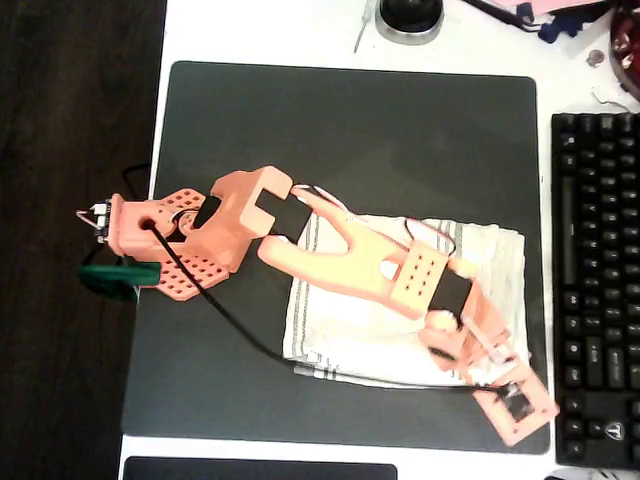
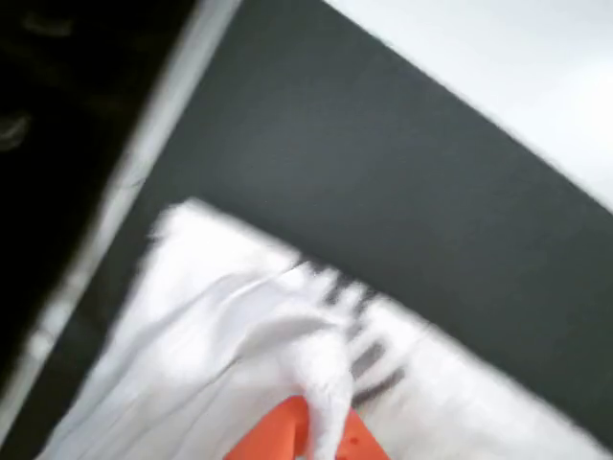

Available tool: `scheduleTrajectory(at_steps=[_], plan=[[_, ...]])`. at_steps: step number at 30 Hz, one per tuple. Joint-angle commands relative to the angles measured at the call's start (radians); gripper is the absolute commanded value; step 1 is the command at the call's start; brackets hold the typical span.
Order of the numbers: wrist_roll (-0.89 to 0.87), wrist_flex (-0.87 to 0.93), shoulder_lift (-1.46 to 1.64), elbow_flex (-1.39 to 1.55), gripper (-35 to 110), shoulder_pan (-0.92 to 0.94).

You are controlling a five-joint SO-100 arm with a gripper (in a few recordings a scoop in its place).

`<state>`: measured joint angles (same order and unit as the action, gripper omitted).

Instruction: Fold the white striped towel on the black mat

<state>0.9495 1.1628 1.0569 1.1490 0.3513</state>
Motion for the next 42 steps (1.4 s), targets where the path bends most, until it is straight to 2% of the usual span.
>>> scheduleTrajectory(at_steps=[1, 7, 9, 16, 24, 28, 31, 37, 42], plan=[[0.0, 0.035, 0.072, -0.121, 0, -0.026], [0.025, 0.066, 0.044, -0.238, 0, -0.052], [0.029, 0.052, 0.04, -0.207, 0, -0.038], [0.026, -0.038, 0.074, -0.06, 14, 0.026], [0.061, 0.021, 0.25, -0.034, 19, 0.035], [0.077, -0.003, 0.476, 0.141, 19, 0.026], [0.175, -0.009, 0.68, 0.37, 18, -0.012], [0.282, -0.098, 1.06, 0.854, 5, -0.078], [0.321, -0.04, 1.342, 1.106, 0, -0.167]])
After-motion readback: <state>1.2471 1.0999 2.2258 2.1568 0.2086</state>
